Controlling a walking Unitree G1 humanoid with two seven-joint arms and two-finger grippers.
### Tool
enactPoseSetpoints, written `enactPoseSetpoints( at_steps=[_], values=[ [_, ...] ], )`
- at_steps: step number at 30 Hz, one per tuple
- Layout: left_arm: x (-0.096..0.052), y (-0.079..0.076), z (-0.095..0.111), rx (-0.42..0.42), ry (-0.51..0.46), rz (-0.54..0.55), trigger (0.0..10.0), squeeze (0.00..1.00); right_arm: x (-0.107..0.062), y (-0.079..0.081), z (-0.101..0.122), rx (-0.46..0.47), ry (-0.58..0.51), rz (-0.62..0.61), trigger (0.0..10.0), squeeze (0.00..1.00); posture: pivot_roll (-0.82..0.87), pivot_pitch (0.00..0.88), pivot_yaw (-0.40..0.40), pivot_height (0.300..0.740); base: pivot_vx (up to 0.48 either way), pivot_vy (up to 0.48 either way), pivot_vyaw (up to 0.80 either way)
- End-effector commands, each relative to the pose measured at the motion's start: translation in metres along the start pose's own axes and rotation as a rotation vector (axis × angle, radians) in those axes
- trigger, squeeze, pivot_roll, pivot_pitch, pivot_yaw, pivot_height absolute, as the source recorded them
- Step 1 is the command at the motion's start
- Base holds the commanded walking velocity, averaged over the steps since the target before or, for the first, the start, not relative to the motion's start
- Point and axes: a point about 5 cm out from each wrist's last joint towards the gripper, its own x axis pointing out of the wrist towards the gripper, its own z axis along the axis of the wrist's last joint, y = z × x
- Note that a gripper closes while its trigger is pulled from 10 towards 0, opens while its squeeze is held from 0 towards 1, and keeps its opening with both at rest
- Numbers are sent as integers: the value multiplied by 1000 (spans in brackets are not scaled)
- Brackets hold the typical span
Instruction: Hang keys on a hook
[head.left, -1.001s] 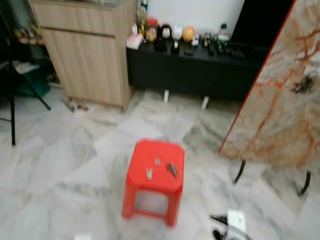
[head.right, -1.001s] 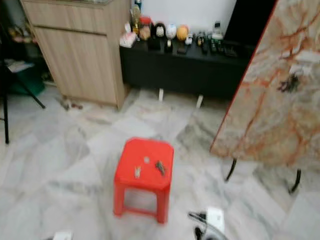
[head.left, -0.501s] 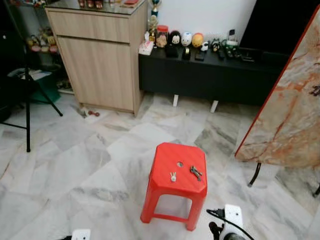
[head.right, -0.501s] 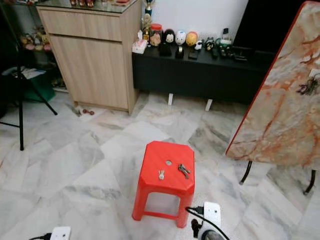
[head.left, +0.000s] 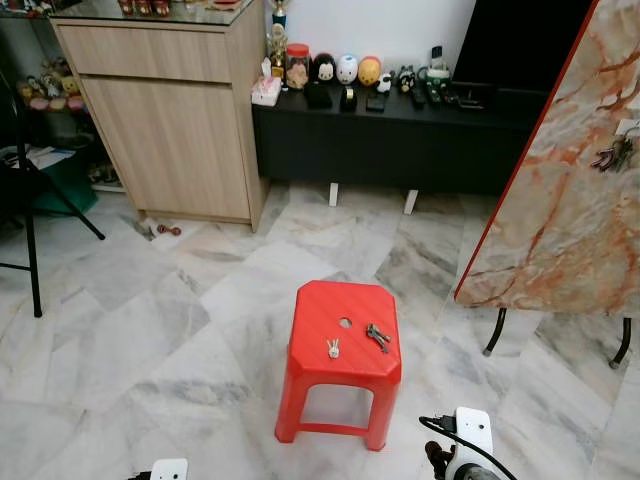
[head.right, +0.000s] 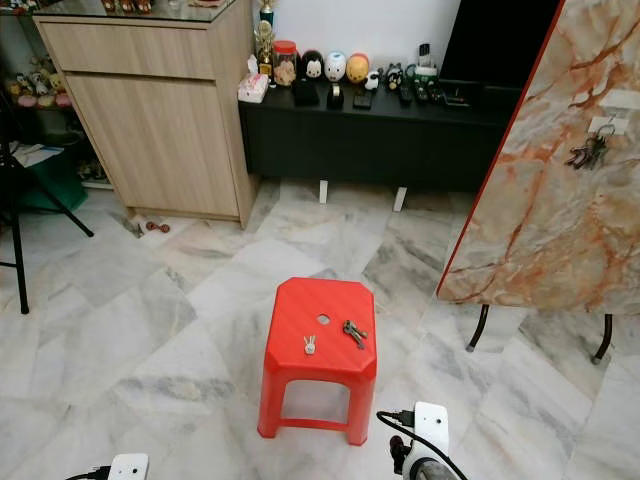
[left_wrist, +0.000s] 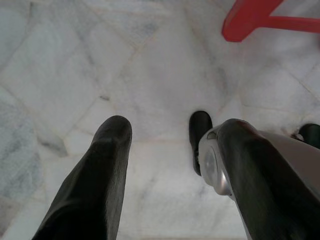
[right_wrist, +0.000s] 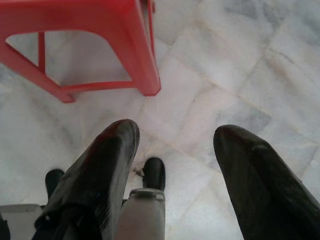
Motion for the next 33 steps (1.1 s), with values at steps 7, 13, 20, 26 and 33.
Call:
enactPoseSetpoints(
  at_steps=[7, 13, 20, 26, 33],
  values=[
    [0, 1, -3, -4, 23, -2, 10000, 0, 1, -1, 7, 27, -28, -12, 10000, 0, 89, 37, -68, 737, 0, 0, 0],
    [-1, 4, -4, -2, 26, 1, 10000, 0, 1, -1, 9, 38, -32, -15, 10000, 0, 92, 31, -69, 737, 80, 0, -204],
    [-1, 8, -3, -2, 12, 3, 10000, 0, 1, -1, 10, 37, -43, -16, 10000, 0, 95, 17, -71, 737, 251, 0, -291],
    [-1, 11, -3, 1, 1, 3, 10000, 0, 1, 0, 11, 37, -48, -12, 10000, 0, 97, 9, -73, 737, 253, 0, 0],
    [0, 2, 2, 5, -14, -5, 10000, 0, 1, 1, 13, 37, -53, -6, 10000, 0, 95, 17, -76, 737, 252, 0, 0]
  ],
)
